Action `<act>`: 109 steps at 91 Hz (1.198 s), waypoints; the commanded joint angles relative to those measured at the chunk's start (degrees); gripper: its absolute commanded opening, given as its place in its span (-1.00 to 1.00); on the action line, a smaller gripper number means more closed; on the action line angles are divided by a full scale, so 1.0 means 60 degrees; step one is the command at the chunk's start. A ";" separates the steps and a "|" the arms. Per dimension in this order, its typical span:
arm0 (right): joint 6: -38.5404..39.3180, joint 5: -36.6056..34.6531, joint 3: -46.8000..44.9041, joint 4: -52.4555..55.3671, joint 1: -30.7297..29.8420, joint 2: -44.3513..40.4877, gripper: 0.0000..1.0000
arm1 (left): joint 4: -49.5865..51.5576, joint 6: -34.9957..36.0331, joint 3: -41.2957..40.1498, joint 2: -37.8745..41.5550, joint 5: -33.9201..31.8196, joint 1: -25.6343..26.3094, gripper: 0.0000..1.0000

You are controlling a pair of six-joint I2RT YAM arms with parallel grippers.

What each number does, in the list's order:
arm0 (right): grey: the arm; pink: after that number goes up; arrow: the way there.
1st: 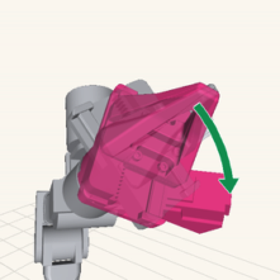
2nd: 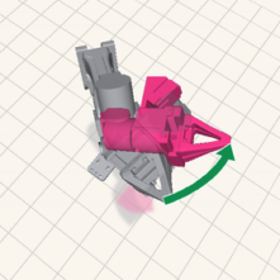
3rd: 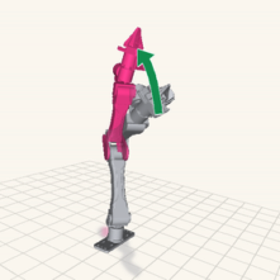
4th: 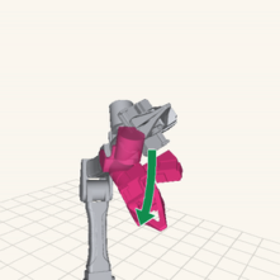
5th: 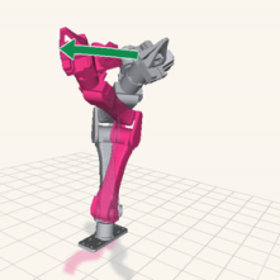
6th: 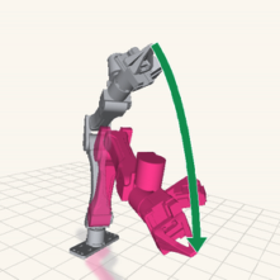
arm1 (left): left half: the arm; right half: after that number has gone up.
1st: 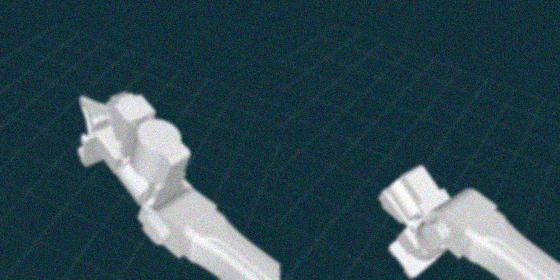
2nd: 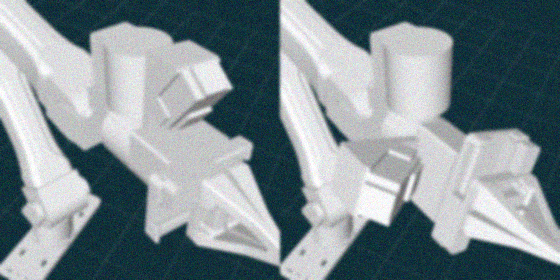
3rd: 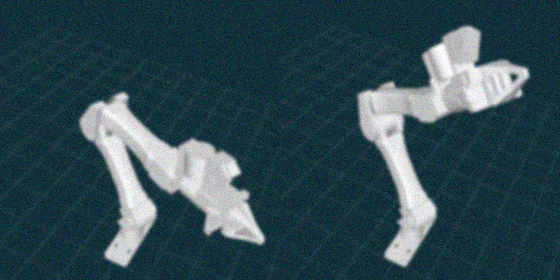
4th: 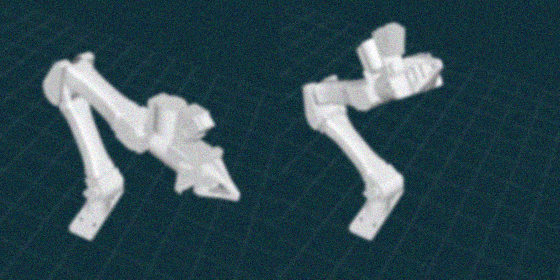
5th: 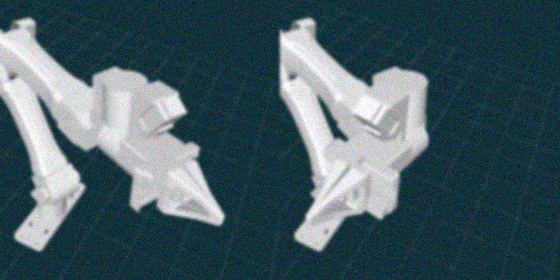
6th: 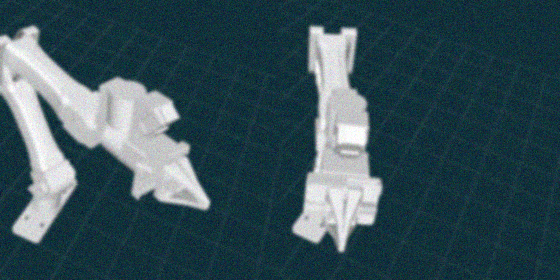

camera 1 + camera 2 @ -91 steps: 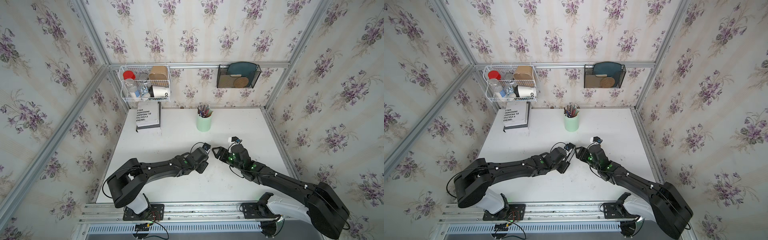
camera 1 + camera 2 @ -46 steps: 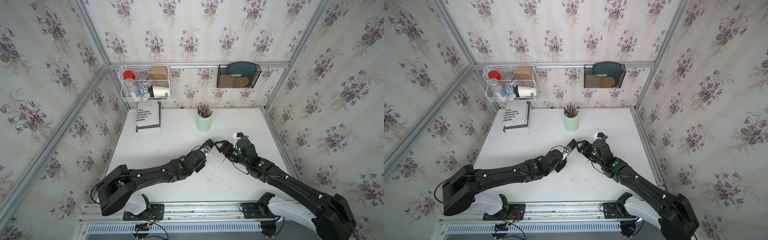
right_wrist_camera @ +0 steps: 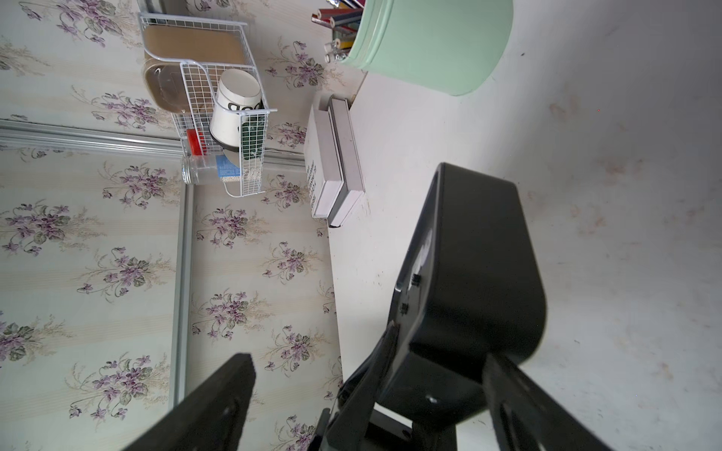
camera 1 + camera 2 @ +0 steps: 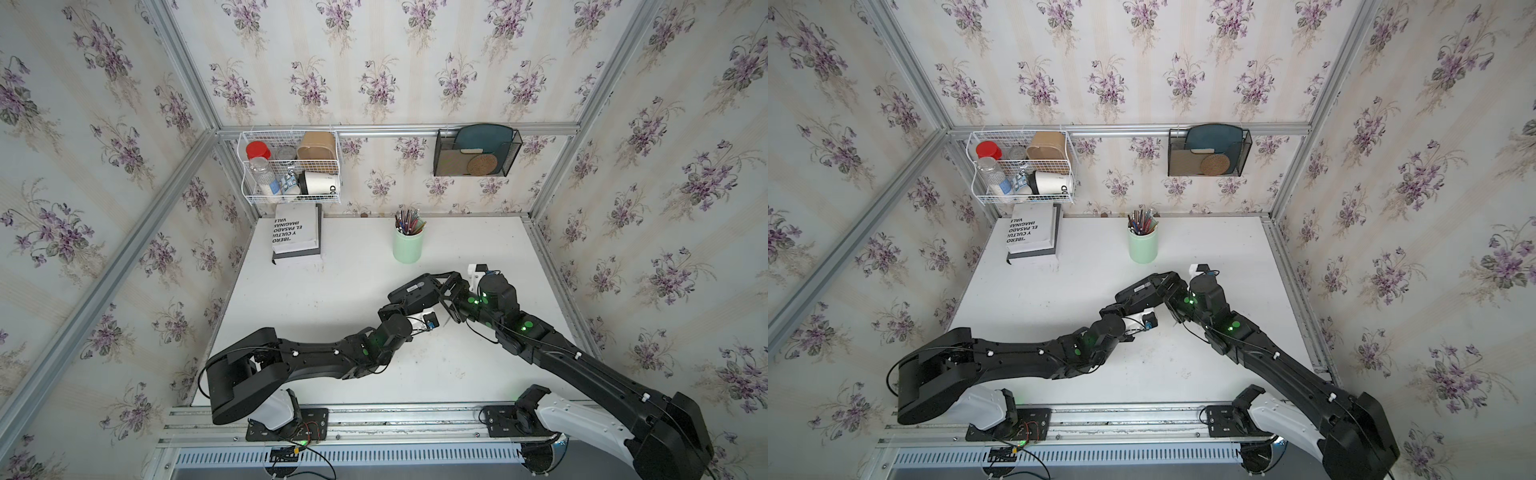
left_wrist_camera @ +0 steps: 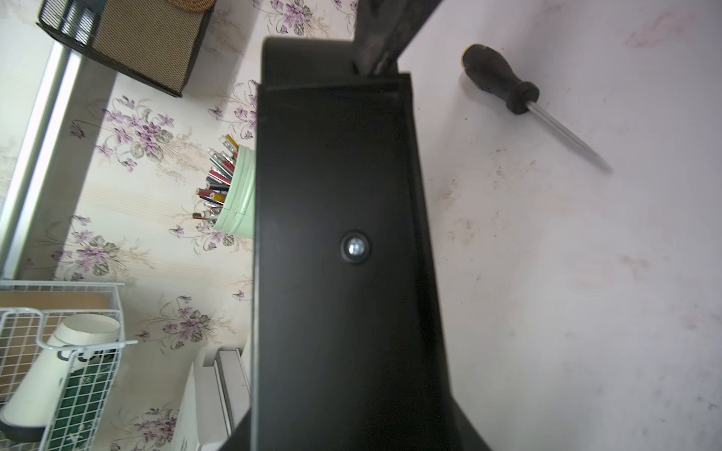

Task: Remove the battery from the alarm
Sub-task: Pick up the alarm from the center of the board.

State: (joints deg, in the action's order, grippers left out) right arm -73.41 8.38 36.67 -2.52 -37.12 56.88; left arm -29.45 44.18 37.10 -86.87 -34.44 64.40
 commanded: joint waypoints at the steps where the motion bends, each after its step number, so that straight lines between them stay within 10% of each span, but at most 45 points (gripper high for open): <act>1: -0.0227 0.0172 -0.0038 0.0459 -0.0047 -0.0307 0.94 | -0.2297 0.0872 -0.0009 -0.0029 -0.0629 -0.0018 -1.00; 40: -0.0301 0.0377 -0.0300 -0.1122 0.0183 0.0220 0.82 | -0.2658 0.1628 -0.0115 0.0118 -0.0396 0.0202 -1.00; 93: -0.0563 0.0296 -0.0611 -0.2488 0.0197 0.0589 -0.19 | -0.2366 0.1621 0.0070 0.0134 -0.0359 0.0355 -1.00; 109: -0.0454 -0.0069 -0.0972 -0.3282 0.0200 0.0445 -0.32 | -0.2143 0.1461 0.0089 0.0343 -0.0372 0.0382 -0.18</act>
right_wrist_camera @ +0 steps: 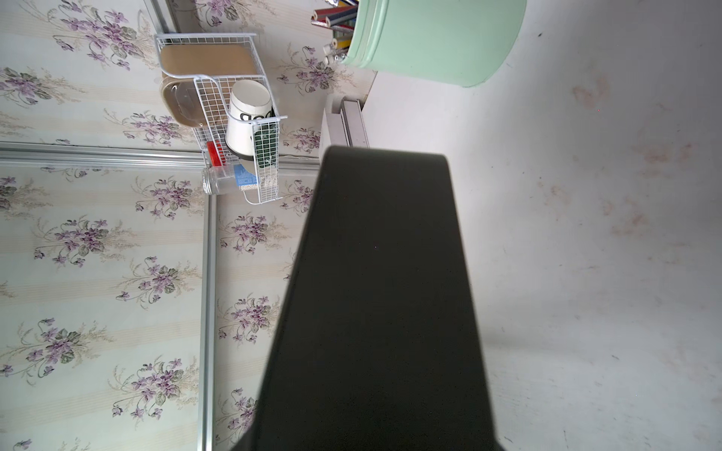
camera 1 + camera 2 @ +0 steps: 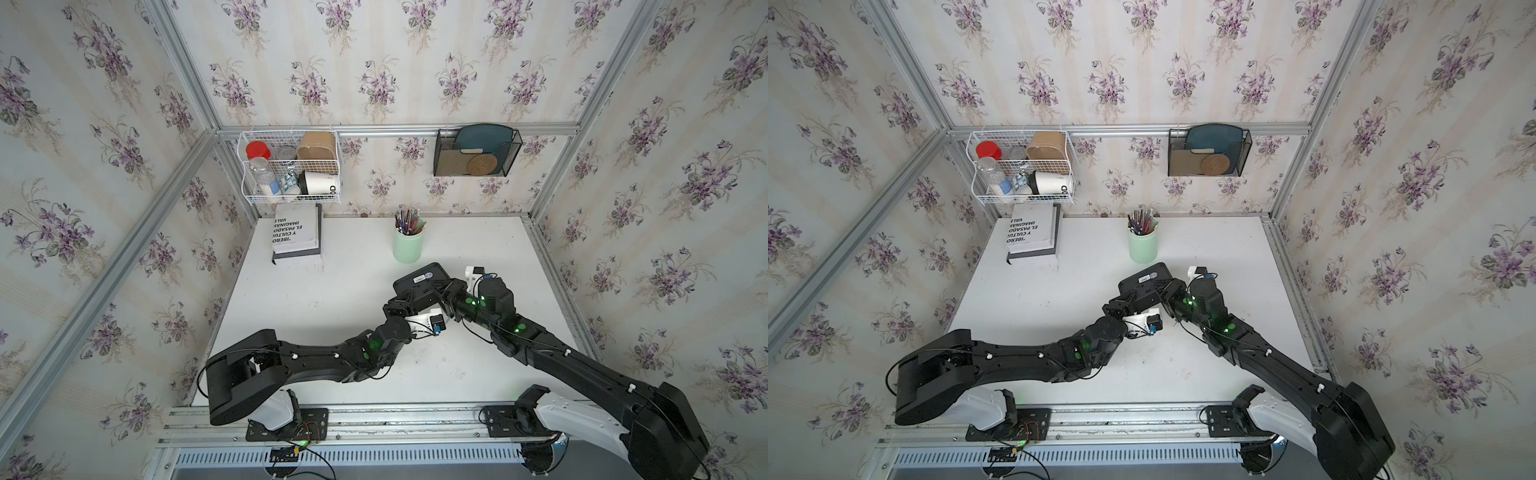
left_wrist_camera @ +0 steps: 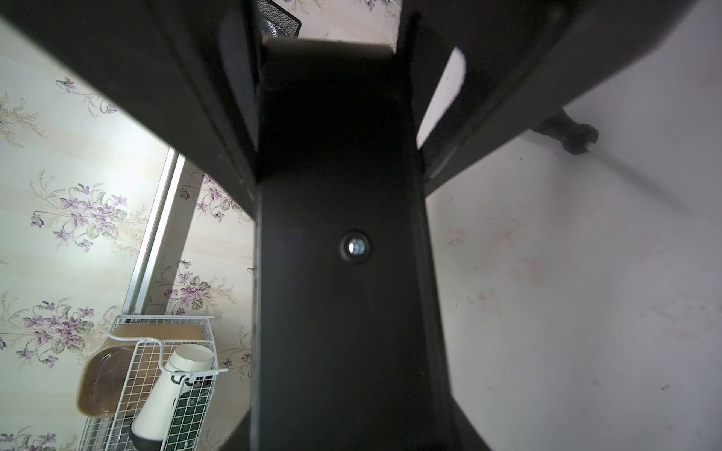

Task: Remove the battery from the alarm
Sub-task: Pick up the alarm from the center of the board.

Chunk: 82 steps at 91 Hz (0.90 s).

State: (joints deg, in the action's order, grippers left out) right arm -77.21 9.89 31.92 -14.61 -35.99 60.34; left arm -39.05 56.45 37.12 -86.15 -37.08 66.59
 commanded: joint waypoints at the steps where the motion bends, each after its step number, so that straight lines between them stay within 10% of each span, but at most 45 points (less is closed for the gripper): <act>1: 0.0233 -0.0384 -0.0217 -0.1306 0.0009 -0.0142 -0.32 | -0.0497 -0.0608 0.0077 0.0259 0.0063 0.0019 -0.11; 17: 0.0785 -0.1228 -0.0876 -0.2590 0.0233 -0.0371 -0.32 | 0.2052 -0.2549 -0.0007 0.2245 0.0648 0.0120 0.39; 40: 0.1563 -0.0903 -0.2310 -0.6839 0.1286 -0.0178 -0.32 | 0.5688 -0.6311 -0.0229 0.5150 0.2610 -0.0033 0.51; 52: 0.2200 0.0071 -0.3377 -1.0434 0.1717 0.0210 -0.31 | 0.5731 -0.8246 -0.0444 0.5627 0.3951 -0.1044 0.58; 82: 0.2549 0.2654 -0.3178 -1.2021 0.1973 0.0917 -0.34 | 0.1846 -1.3604 -0.1221 0.5433 1.0593 -0.4888 0.59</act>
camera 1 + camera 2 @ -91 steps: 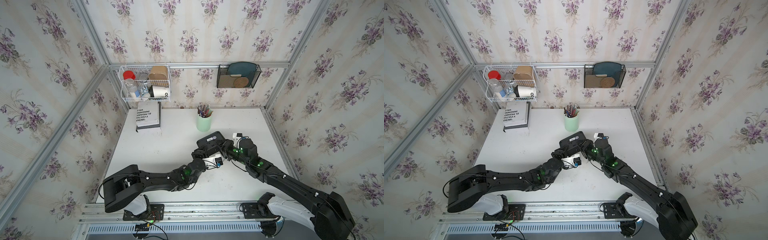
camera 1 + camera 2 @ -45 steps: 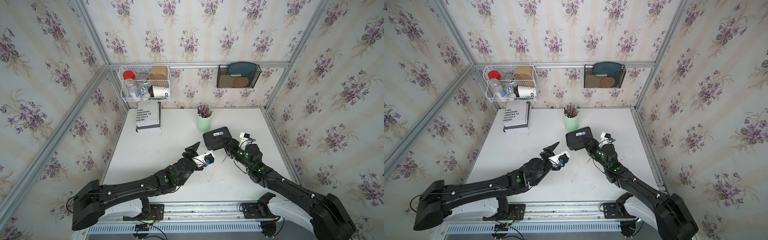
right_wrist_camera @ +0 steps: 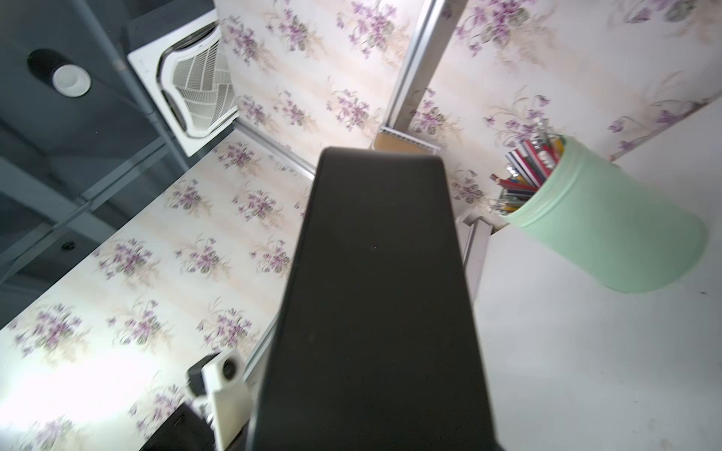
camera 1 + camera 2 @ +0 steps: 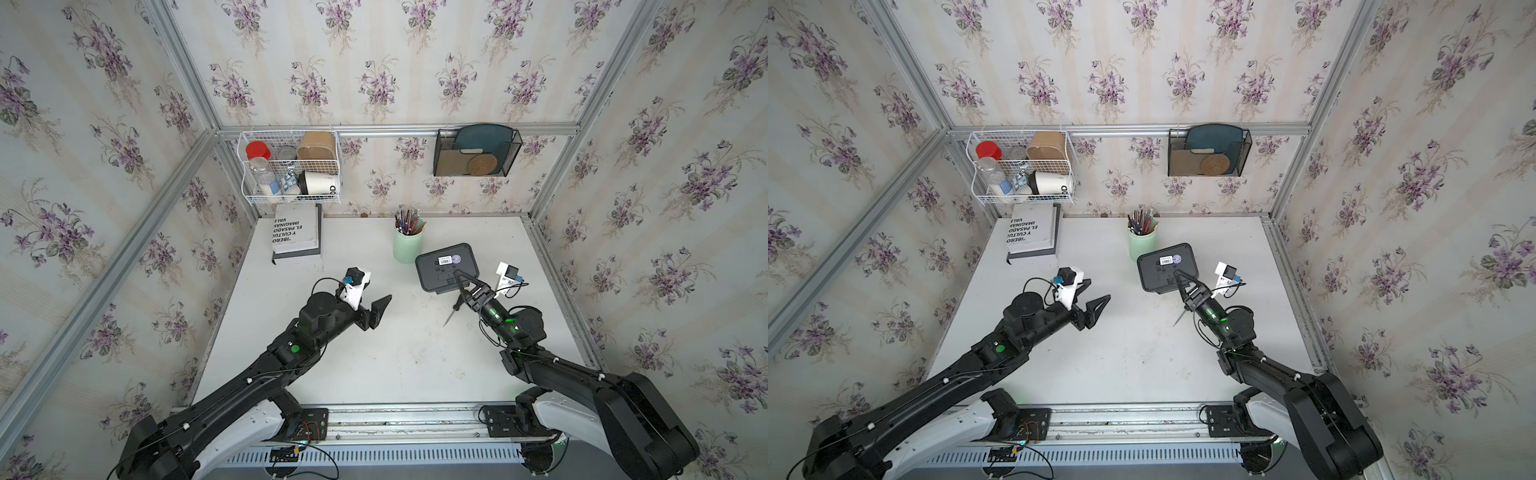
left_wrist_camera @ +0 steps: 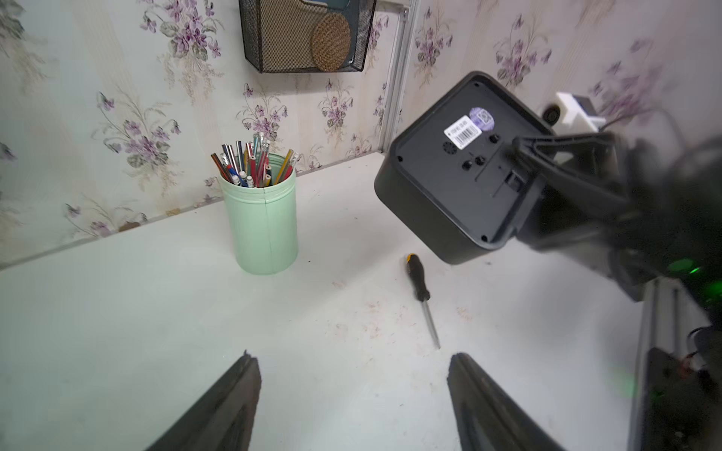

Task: Remove the battery from the alarm
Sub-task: Pick up the alarm from the center of the board.

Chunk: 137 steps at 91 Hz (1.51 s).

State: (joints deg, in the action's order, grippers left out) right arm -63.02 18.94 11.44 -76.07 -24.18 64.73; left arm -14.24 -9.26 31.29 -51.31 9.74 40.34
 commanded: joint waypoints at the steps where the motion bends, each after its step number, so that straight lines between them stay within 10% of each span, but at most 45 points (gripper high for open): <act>1: 0.0174 0.1185 0.0270 -0.1771 0.0011 0.0206 -0.35 | -0.2470 -0.2746 -0.0256 -0.0437 0.2913 -0.0564 0.59; 34: -0.0346 0.1514 0.0487 -0.1505 -0.0152 -0.0063 -0.34 | -0.7936 -0.6203 -0.0457 -0.2665 0.5663 -0.1742 0.67; 64: 0.0081 -0.1905 0.0575 -0.1720 -0.1626 -0.0256 -0.31 | -1.1148 -0.7230 -0.0906 -0.4471 0.3857 -0.0701 0.68; 91: 0.0664 -0.4330 0.0569 -0.1624 -0.3120 -0.0162 -0.31 | -1.1129 -0.6939 -0.0128 -0.4858 0.3699 0.0001 0.66; 137: 0.1326 -0.5741 0.0807 -0.2392 -0.4214 0.0635 -0.27 | -1.1205 -0.7246 0.0785 -0.5887 0.3364 0.0187 0.02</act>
State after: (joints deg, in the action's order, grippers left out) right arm -57.25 -14.15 15.88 -87.00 -48.82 68.18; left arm -79.33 -52.90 35.18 -86.17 30.06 41.36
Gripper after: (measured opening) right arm 0.470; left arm 0.575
